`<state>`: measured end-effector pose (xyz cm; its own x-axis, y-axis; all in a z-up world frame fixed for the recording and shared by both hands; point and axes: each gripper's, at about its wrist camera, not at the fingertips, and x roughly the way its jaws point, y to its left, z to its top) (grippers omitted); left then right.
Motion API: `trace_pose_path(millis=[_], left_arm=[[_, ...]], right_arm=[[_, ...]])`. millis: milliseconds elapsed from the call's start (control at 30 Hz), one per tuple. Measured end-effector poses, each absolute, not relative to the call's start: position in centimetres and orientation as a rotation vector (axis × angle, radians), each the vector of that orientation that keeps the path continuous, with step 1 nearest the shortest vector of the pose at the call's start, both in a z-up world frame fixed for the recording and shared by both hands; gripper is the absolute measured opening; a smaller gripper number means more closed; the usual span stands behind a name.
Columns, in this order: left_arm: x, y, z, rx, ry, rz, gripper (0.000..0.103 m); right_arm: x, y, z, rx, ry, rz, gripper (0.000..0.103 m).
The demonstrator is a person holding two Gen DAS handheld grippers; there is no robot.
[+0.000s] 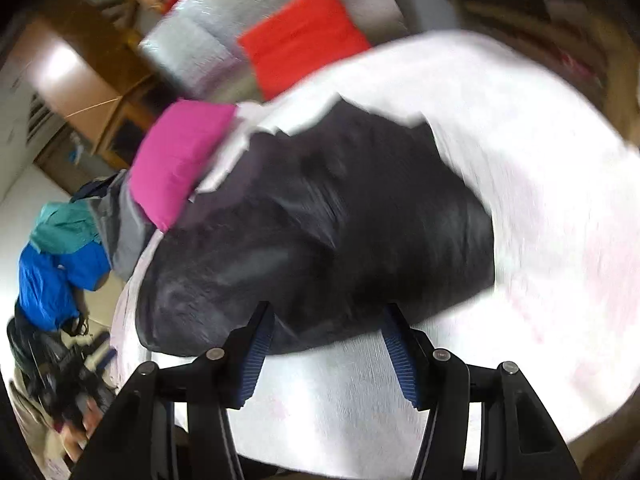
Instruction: Fold large clothes
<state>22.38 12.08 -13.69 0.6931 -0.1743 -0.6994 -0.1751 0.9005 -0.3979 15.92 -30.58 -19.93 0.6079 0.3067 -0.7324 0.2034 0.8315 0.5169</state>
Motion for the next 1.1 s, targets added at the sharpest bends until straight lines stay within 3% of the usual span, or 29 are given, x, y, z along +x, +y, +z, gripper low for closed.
trace_pose_path(millis=[100, 267, 500, 667, 700, 733, 800, 933, 1100], left_arm=[[26.5, 9.2, -14.1, -0.395, 0.84, 0.018, 0.068], [32.1, 6.8, -19.7, -0.31, 0.948, 0.11, 0.068], [34.1, 6.7, -20.8, -0.234, 0.953, 0.178, 0.071], [35.4, 6.7, -21.3, -0.228, 0.971, 0.2, 0.073], [35.5, 6.8, -21.2, -0.224, 0.973, 0.201, 0.074], [35.6, 6.7, -21.1, -0.22, 0.974, 0.204, 0.074], [35.7, 6.5, -21.1, -0.212, 0.976, 0.213, 0.075], [36.3, 6.2, -21.2, -0.214, 0.978, 0.23, 0.076], [36.5, 6.3, -21.3, -0.222, 0.975, 0.238, 0.076]], right_arm=[[19.2, -30.2, -18.4, 0.51, 0.899, 0.065, 0.059], [26.9, -30.1, -18.2, 0.369, 0.893, 0.0, 0.06], [37.5, -30.8, -22.6, 0.21, 1.049, -0.092, 0.071], [40.6, -29.2, -26.6, 0.06, 1.173, -0.106, 0.071], [40.7, -28.6, -26.7, 0.016, 1.171, -0.098, 0.061], [40.5, -28.1, -26.5, -0.021, 1.157, -0.073, 0.034], [40.3, -27.1, -25.9, -0.104, 1.149, -0.092, 0.007], [40.4, -27.7, -23.9, -0.192, 1.05, -0.243, 0.004], [40.1, -33.8, -24.0, 0.0, 1.014, -0.431, 0.0]])
